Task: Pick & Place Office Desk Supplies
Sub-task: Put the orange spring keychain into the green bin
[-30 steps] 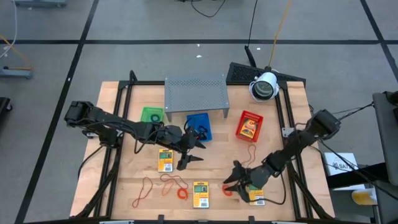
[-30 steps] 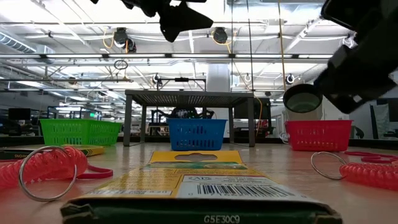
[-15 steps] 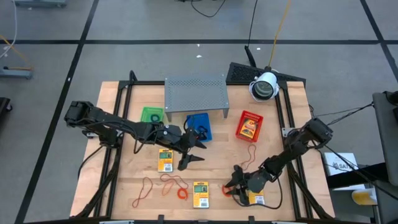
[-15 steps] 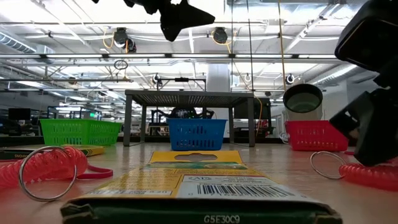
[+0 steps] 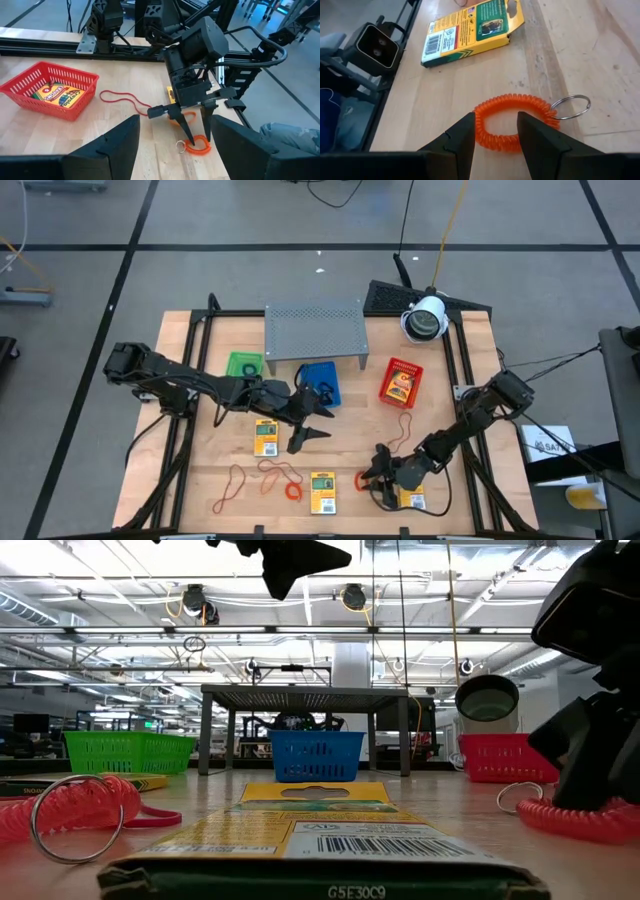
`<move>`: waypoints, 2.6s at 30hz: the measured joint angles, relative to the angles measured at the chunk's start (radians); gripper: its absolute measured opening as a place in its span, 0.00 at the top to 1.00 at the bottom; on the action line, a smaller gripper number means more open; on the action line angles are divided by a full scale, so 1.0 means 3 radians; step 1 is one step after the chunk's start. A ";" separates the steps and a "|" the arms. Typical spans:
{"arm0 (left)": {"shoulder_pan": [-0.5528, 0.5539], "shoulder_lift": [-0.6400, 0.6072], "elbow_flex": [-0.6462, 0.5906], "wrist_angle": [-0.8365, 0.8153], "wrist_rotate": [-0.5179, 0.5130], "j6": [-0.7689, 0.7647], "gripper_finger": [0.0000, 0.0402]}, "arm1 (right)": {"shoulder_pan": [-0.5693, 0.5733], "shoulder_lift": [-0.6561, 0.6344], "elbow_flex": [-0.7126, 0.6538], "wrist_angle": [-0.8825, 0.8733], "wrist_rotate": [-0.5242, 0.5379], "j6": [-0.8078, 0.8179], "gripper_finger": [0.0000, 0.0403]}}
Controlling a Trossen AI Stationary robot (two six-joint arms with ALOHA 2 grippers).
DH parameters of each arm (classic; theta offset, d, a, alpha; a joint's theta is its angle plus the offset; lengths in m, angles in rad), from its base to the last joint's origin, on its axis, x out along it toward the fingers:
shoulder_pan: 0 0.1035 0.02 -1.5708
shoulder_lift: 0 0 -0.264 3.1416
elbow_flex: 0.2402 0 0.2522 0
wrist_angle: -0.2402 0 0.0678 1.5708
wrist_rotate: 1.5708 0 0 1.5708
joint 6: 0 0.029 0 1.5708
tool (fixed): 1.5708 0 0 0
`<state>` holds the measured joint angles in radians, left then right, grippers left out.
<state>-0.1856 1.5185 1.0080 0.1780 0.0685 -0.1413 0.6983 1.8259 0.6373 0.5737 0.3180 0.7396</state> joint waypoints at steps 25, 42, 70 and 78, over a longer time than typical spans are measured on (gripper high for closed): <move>0.0000 0.0000 0.0000 -0.0005 0.0000 0.0105 0.36 | -0.0086 0.0006 -0.0008 -0.0380 -0.0357 -0.0764 0.65; 0.0000 0.0000 0.0000 -0.0004 0.0001 0.0109 0.36 | -0.0181 0.0009 -0.0005 -0.0868 -0.0257 -0.1084 0.69; 0.0004 -0.0003 0.0001 -0.0036 -0.0416 0.0112 0.36 | -0.0212 -0.1087 -0.0009 0.0220 0.0966 -0.1808 0.99; 0.0003 -0.0003 0.0001 -0.0059 -0.0413 0.0112 0.36 | -0.0281 -0.1800 -0.0004 0.0269 0.1143 -0.2545 0.99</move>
<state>-0.1848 1.5177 1.0084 0.1604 -0.0555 -0.1078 0.6140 1.2859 0.6361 0.6544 0.6609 -0.0241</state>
